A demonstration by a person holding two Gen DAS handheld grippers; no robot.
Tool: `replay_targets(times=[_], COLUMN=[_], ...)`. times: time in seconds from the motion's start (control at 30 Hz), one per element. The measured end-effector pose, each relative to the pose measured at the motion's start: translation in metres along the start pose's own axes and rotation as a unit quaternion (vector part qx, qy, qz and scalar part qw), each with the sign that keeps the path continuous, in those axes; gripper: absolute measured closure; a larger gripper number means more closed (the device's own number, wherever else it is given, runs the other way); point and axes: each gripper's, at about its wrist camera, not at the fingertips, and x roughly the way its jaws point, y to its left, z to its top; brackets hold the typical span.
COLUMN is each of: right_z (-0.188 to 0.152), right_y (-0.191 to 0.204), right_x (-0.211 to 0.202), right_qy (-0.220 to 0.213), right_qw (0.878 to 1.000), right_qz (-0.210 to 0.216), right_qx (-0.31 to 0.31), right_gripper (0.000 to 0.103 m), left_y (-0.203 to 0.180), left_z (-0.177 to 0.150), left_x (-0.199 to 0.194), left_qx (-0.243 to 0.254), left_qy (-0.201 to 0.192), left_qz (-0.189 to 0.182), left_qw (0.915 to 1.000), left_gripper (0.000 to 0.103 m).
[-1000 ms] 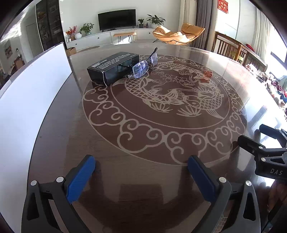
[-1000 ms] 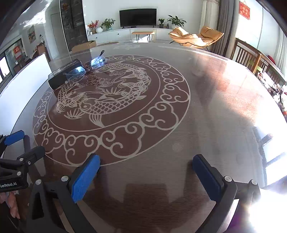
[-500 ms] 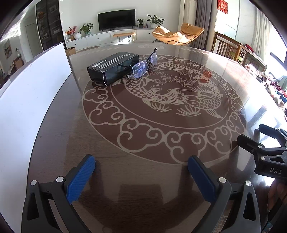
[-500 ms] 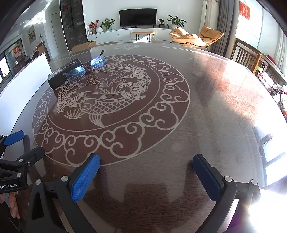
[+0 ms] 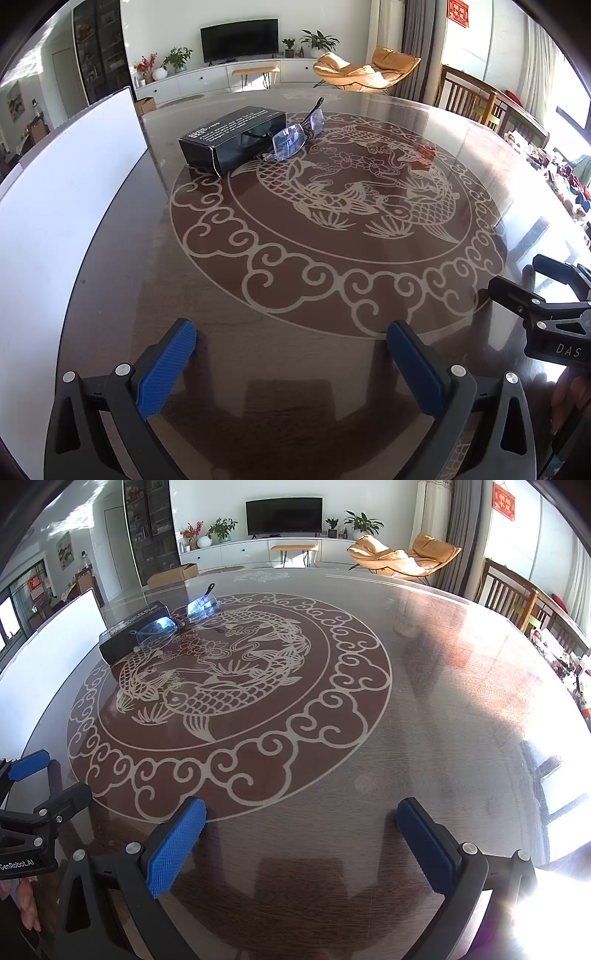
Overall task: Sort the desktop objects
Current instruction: 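Lower the left gripper onto the black odor removing bar box and close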
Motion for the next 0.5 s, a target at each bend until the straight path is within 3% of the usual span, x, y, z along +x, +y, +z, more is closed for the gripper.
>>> replay_targets(times=[0.13,0.33,0.5], right_z=[0.000,0.000,0.000], right_y=[0.000,0.000,0.000], right_x=[0.000,0.001,0.001], right_qy=[0.000,0.000,0.000], right_qw=[1.000,1.000,1.000], right_qz=[0.000,0.000,0.000], right_qx=[0.000,0.000,0.000], right_gripper=[0.000,0.000,0.000], left_y=[0.019,0.062,0.073], left_z=[0.020,0.058,0.081], left_x=[0.014,0.041,0.058], left_qx=[-0.003,-0.068,-0.087], left_qy=[0.002,0.002,0.002], left_qz=[0.006,0.052,0.066], left_qw=[1.0000,0.9963,0.9940], left_gripper=[0.000,0.000,0.000])
